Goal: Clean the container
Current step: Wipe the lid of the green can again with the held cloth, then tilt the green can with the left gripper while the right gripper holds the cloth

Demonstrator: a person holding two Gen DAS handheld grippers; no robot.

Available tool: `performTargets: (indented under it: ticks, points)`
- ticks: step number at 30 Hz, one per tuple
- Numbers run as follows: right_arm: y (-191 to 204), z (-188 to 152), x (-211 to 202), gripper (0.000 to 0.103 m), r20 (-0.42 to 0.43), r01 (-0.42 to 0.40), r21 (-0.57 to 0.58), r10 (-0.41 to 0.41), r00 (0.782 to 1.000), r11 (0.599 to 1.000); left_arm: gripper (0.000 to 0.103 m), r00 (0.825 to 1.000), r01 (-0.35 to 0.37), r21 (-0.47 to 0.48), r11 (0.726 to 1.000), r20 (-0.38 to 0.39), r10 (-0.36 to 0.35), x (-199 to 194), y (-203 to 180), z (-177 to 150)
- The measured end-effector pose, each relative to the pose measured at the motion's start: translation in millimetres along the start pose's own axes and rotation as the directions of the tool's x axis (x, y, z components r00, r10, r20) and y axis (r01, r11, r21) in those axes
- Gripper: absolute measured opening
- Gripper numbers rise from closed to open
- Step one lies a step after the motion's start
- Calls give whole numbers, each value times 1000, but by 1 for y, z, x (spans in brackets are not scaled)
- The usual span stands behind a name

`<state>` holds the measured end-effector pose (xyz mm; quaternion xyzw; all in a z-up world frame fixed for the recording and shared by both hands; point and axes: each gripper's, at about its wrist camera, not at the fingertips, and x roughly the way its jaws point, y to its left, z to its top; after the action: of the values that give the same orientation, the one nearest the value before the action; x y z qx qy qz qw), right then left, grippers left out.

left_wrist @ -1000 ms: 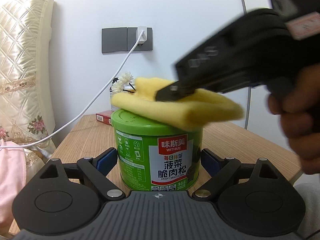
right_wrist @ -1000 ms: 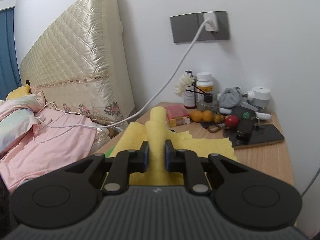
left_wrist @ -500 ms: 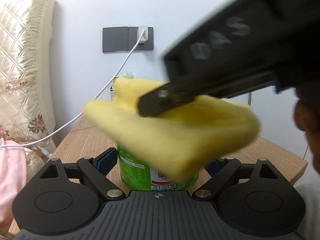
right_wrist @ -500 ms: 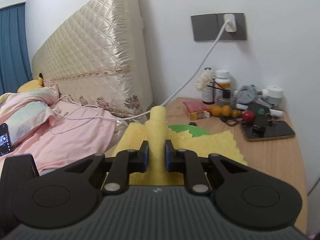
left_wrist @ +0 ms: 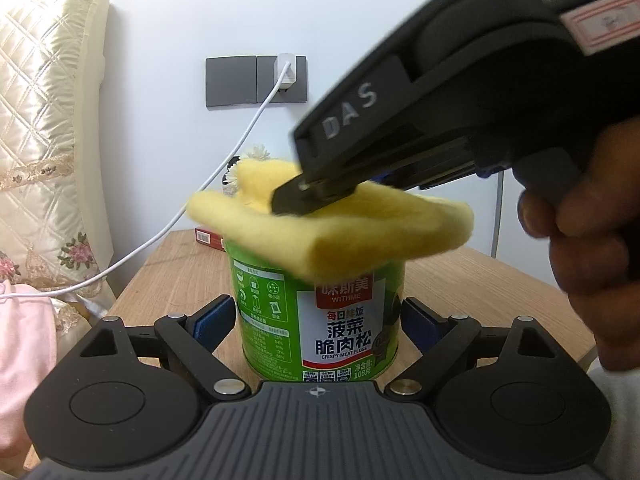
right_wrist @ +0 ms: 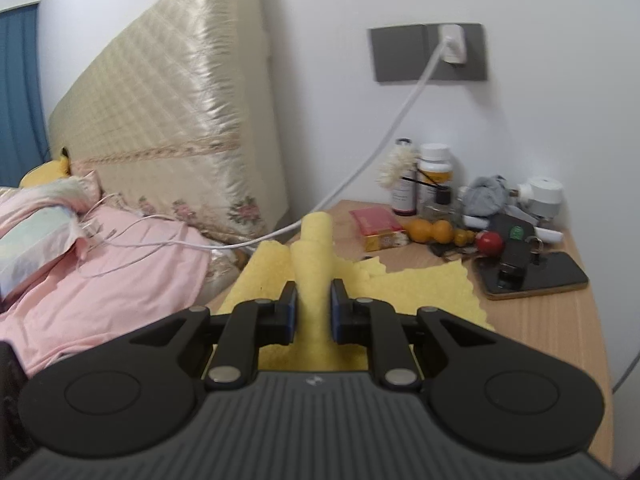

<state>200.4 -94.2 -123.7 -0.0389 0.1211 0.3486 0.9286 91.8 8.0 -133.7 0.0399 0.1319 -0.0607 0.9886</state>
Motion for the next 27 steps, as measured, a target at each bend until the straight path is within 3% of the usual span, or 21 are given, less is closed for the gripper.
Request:
performTargets:
  ticks: [8,13,16,19,23,25,27]
  points:
    - [-13,5,-3,17,-3,-51,65,52,999,997,95,992,47,-82,996,122,-37,-45,7,3]
    - [-38,5,-29,18,113,-38,177,18,993,984,100,989,77,-170,983,138,-54,-72,-1,32]
    - [-61,-6,-45,18,181,-20,270,-31,983,963,100,990,79,-207,975,129,-53,-39,31,55]
    - [-80,-26,-54,18,235,-52,392,-45,971,918,100,991,96,-305,948,123,-60,-32,39,56]
    - [-99,-56,-62,18,300,-127,548,-52,953,827,100,992,120,-523,844,103,-78,-21,56,53]
    - [-109,-72,-67,18,331,-167,616,-61,942,770,99,995,89,-570,817,88,-47,-12,62,52]
    - [-116,-88,-70,18,376,-232,672,-54,925,703,99,996,82,-581,810,80,-44,-4,64,50]
